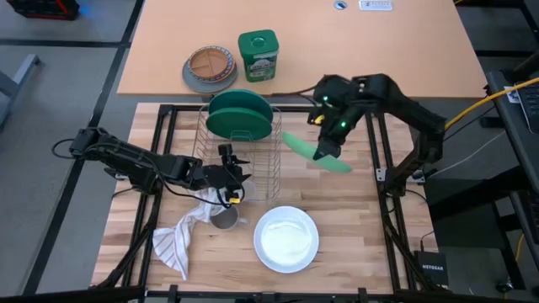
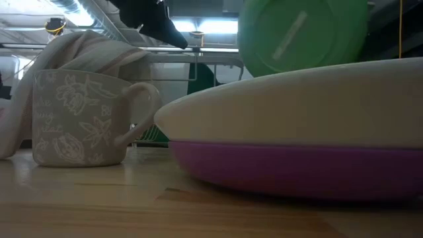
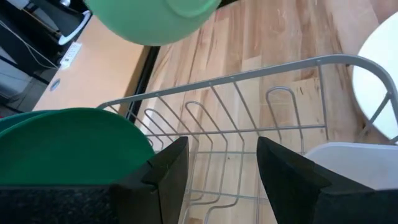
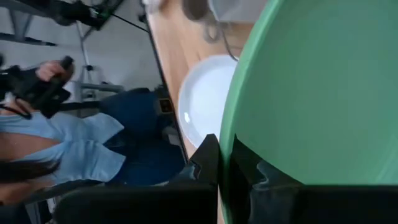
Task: Sort dishes
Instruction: Put the light green plate into the gray dish rack
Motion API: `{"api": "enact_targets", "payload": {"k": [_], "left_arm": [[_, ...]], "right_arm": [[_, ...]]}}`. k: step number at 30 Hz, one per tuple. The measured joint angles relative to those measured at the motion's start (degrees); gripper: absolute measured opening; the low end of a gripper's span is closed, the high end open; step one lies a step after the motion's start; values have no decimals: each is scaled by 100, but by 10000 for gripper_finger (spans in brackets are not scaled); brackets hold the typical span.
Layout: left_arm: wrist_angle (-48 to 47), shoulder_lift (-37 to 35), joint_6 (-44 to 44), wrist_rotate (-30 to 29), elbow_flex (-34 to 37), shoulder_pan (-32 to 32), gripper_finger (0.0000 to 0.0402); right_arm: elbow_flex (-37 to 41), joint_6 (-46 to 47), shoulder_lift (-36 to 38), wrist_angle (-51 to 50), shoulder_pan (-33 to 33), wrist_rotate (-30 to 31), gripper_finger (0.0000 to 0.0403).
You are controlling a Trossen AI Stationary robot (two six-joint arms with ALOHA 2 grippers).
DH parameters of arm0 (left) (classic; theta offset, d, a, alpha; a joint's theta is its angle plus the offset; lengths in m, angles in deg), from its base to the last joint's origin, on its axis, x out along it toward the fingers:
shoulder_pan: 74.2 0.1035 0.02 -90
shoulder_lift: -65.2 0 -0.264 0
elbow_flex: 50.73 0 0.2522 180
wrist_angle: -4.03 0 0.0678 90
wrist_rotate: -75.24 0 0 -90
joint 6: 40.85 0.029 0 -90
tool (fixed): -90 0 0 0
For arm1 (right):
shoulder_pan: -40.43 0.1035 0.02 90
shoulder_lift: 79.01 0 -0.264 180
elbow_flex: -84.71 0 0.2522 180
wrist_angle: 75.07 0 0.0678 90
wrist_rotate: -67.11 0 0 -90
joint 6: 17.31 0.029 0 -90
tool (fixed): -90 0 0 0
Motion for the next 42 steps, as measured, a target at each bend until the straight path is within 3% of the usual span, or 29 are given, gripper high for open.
{"api": "enact_targets", "payload": {"k": [4, 12, 21, 27, 34, 42], "left_arm": [[1, 0, -1, 0, 0, 4, 180], [68, 0, -310, 1, 0, 7, 180], [1000, 0, -613, 0, 0, 4, 180], [2088, -57, -601, -186, 0, 40, 180], [3527, -151, -646, -1616, 0, 101, 180], [4024, -155, -686, -1648, -2, 471, 180]], "right_arm": [[-217, -115, 2, 9, -23, 241, 8], [-219, -428, -20, 4, 352, 1656, 8], [23, -1019, -24, 11, 1795, 5044, 9], [986, -1055, -24, 16, 2621, 6758, 8], [2612, -1054, -24, 131, 3172, 8259, 8], [4006, -1743, -81, 1037, 3531, 9450, 8]]}}
